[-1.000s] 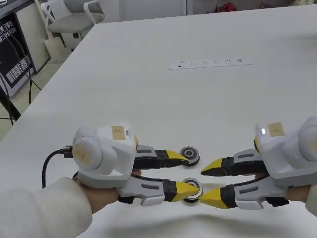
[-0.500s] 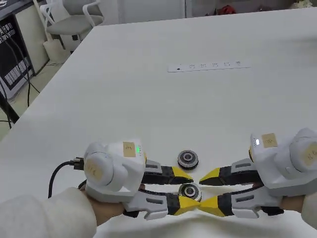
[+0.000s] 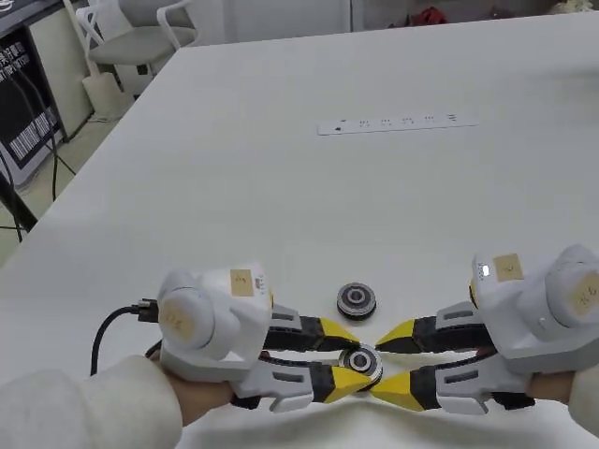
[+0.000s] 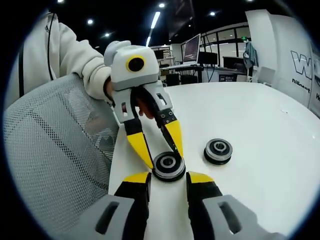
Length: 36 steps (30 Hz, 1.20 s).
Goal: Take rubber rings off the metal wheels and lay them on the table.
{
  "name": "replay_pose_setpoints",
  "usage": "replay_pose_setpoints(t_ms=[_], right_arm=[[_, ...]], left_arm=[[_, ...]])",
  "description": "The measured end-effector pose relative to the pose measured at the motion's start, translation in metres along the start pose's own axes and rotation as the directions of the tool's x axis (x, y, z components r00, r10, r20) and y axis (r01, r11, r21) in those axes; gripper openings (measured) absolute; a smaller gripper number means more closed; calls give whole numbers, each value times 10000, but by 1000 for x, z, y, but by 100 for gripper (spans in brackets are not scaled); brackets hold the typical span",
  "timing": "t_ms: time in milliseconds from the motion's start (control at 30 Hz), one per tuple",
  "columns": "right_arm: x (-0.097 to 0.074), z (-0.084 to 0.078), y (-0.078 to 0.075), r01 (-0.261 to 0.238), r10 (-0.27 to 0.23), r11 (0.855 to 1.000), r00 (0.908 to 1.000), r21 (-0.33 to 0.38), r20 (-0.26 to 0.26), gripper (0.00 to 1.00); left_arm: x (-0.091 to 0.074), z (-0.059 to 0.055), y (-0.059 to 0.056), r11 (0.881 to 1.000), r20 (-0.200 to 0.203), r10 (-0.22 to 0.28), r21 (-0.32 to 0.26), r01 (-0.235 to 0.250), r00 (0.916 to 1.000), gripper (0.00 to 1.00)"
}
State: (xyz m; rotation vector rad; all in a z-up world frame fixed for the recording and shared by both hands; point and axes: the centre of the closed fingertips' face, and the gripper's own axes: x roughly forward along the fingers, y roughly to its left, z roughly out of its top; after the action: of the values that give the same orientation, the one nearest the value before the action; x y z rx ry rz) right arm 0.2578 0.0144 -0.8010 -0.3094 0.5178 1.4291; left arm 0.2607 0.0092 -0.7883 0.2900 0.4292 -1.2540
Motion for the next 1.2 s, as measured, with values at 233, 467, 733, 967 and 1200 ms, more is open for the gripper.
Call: replay_pose_setpoints(t_ms=[233, 467, 733, 967, 1200], right_arm=[[1, -1, 0, -17, 17, 10000, 10000, 11, -27, 25], [2, -1, 0, 23, -24, 9999, 10000, -130, -74, 25], [5, 0, -2, 176, -177, 9993, 9998, -319, -37, 23], [4, -1, -3, 126, -128, 9997, 9999, -214, -98, 22], [3, -3, -3, 79, -84, 9998, 9995, -168, -307, 20]], left_arm=[[0, 0, 1, 10000, 160, 94, 27, -94, 9998, 19], [0, 1, -1, 10000, 282, 56, 38, -57, 9996, 18], [-2, 0, -2, 9994, 246, 36, 333, -44, 9997, 15], [-3, -1, -2, 9994, 244, 46, 328, -54, 9997, 15], [-2, -1, -1, 9995, 261, 49, 298, -57, 9996, 15]])
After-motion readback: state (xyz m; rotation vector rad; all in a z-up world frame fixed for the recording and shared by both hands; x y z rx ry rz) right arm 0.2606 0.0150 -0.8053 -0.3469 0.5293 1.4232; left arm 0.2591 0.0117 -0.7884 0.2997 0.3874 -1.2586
